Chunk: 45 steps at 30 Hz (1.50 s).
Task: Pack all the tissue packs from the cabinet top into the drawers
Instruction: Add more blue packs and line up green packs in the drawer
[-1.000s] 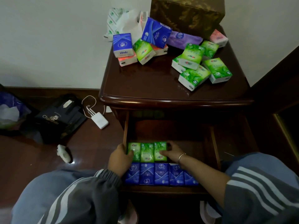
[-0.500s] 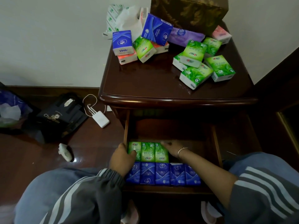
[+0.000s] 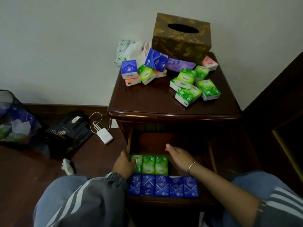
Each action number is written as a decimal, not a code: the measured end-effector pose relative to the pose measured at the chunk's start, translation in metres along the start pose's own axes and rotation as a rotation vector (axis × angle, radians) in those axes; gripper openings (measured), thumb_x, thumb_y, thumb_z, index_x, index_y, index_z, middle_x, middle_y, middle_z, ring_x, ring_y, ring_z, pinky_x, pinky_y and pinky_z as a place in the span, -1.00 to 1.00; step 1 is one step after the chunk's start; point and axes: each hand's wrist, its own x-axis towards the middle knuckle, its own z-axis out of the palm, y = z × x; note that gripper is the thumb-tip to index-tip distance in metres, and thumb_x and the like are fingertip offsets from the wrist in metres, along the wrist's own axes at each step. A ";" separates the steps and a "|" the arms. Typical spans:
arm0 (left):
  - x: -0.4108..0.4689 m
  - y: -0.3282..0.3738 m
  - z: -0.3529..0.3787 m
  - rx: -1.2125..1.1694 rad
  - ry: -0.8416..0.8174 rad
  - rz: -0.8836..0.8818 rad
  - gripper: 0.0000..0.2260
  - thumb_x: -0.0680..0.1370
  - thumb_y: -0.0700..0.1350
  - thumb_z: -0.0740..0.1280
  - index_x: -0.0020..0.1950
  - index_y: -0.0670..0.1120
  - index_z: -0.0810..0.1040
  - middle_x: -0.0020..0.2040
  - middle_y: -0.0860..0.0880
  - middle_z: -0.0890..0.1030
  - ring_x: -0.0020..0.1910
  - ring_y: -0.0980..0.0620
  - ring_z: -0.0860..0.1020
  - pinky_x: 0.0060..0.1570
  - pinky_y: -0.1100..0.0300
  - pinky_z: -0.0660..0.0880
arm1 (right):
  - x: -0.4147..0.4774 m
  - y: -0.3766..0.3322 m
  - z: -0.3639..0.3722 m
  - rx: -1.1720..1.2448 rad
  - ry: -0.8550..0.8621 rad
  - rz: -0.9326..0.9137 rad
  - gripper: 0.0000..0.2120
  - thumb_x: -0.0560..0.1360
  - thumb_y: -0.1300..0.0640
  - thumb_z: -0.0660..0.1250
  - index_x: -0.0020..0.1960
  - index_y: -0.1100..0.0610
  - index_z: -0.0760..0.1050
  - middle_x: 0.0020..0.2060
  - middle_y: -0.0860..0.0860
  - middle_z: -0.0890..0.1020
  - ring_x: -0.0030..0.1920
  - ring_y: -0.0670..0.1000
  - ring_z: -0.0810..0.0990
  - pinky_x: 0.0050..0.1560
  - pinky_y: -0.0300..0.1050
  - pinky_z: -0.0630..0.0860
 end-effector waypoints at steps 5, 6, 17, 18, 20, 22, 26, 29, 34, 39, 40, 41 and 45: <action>-0.013 0.019 -0.029 -0.083 0.187 0.096 -0.67 0.54 -0.11 0.29 0.30 -0.14 0.43 0.18 -0.19 0.57 0.11 -0.14 0.54 0.00 0.15 0.39 | -0.063 -0.023 -0.087 -0.092 0.548 -0.505 -0.77 0.58 0.05 0.19 -0.01 0.03 0.62 -0.10 -0.09 0.66 -0.04 -0.13 0.61 -0.01 -0.33 0.44; -0.017 0.026 -0.037 -0.099 0.247 0.163 -0.73 0.54 -0.13 0.29 0.23 -0.11 0.49 0.12 -0.16 0.61 0.02 -0.09 0.56 -0.05 0.19 0.38 | -0.065 -0.021 -0.111 -0.154 0.765 -0.559 -0.78 0.55 0.10 0.20 0.01 0.10 0.61 -0.08 -0.01 0.67 -0.02 -0.04 0.61 0.03 -0.29 0.41; -0.045 0.185 -0.088 -0.019 0.490 0.868 -0.78 0.54 0.00 0.28 0.15 -0.03 0.51 0.08 0.05 0.55 0.10 0.07 0.51 0.12 0.04 0.40 | 0.020 -0.007 -0.162 -0.284 0.973 -0.020 -0.51 0.56 0.09 0.12 0.45 0.22 0.26 0.41 0.14 0.38 0.39 0.16 0.35 0.34 0.05 0.32; -0.041 0.198 -0.086 -0.002 0.495 0.849 -0.74 0.54 0.04 0.28 0.17 -0.02 0.50 0.12 0.04 0.53 0.15 0.06 0.48 0.14 -0.01 0.38 | 0.020 -0.004 -0.162 -0.276 0.990 -0.031 -0.51 0.55 0.10 0.13 0.45 0.22 0.27 0.40 0.14 0.39 0.38 0.16 0.36 0.33 0.05 0.33; -0.032 0.224 -0.079 0.024 0.513 0.813 -0.65 0.52 0.12 0.28 0.22 -0.02 0.47 0.18 0.02 0.49 0.20 0.04 0.44 0.16 -0.01 0.33 | 0.022 -0.001 -0.162 -0.276 1.008 -0.027 -0.50 0.53 0.09 0.12 0.45 0.20 0.29 0.40 0.14 0.40 0.37 0.15 0.37 0.31 0.04 0.36; -0.021 0.247 -0.071 0.054 0.503 0.781 -0.53 0.50 0.19 0.28 0.29 -0.05 0.43 0.22 -0.03 0.46 0.25 -0.02 0.42 0.21 -0.06 0.36 | 0.022 -0.003 -0.159 -0.280 1.015 -0.031 -0.44 0.48 0.05 0.05 0.44 0.20 0.30 0.39 0.13 0.41 0.36 0.15 0.39 0.28 0.04 0.38; -0.002 0.286 -0.054 0.168 0.474 0.679 -0.34 0.42 0.33 0.28 0.34 -0.10 0.36 0.28 -0.10 0.42 0.29 -0.13 0.38 0.20 -0.12 0.37 | 0.022 -0.002 -0.158 -0.279 1.038 -0.046 -0.40 0.43 0.03 0.03 0.43 0.20 0.32 0.37 0.13 0.44 0.34 0.15 0.41 0.25 0.02 0.41; 0.008 0.300 -0.047 0.282 0.488 0.632 -0.35 0.42 0.28 0.33 0.32 -0.14 0.35 0.27 -0.16 0.44 0.28 -0.18 0.38 0.18 -0.12 0.36 | 0.024 -0.002 -0.158 -0.270 1.046 -0.054 -0.42 0.43 0.04 0.04 0.42 0.19 0.34 0.36 0.13 0.45 0.34 0.15 0.42 0.24 0.01 0.41; 0.011 0.298 -0.053 0.141 0.538 0.749 -0.36 0.45 0.14 0.38 0.41 -0.18 0.32 0.26 -0.21 0.42 0.26 -0.20 0.36 0.22 -0.03 0.32 | 0.025 -0.001 -0.159 -0.254 1.069 -0.071 -0.43 0.42 0.07 0.07 0.39 0.21 0.38 0.33 0.15 0.48 0.32 0.15 0.44 0.25 0.02 0.42; -0.001 0.277 -0.064 0.099 0.333 0.772 -0.32 0.41 0.07 0.43 0.43 -0.15 0.29 0.29 -0.18 0.38 0.31 -0.16 0.33 0.28 0.01 0.32 | 0.026 0.001 -0.159 -0.249 1.087 -0.084 -0.44 0.41 0.08 0.08 0.37 0.23 0.40 0.31 0.16 0.50 0.30 0.16 0.46 0.23 0.02 0.43; -0.004 0.272 -0.060 0.170 0.288 0.753 -0.31 0.41 0.06 0.43 0.44 -0.16 0.28 0.31 -0.19 0.35 0.33 -0.17 0.31 0.31 0.02 0.29 | 0.026 0.001 -0.159 -0.247 1.086 -0.082 -0.44 0.41 0.08 0.08 0.37 0.22 0.40 0.31 0.16 0.50 0.30 0.16 0.46 0.23 0.03 0.43; -0.007 0.269 -0.055 0.238 0.259 0.733 -0.30 0.41 0.05 0.43 0.45 -0.17 0.26 0.31 -0.18 0.32 0.34 -0.18 0.29 0.31 0.02 0.28 | 0.026 0.001 -0.159 -0.244 1.082 -0.079 -0.44 0.42 0.08 0.08 0.38 0.22 0.40 0.32 0.16 0.49 0.31 0.16 0.45 0.23 0.04 0.42; -0.015 0.267 -0.031 0.389 0.352 0.662 -0.30 0.42 0.14 0.41 0.39 -0.17 0.23 0.27 -0.16 0.30 0.25 -0.18 0.34 0.16 -0.04 0.39 | 0.026 0.000 -0.158 -0.243 1.075 -0.070 -0.43 0.42 0.07 0.06 0.39 0.21 0.38 0.34 0.14 0.47 0.33 0.16 0.43 0.26 0.05 0.41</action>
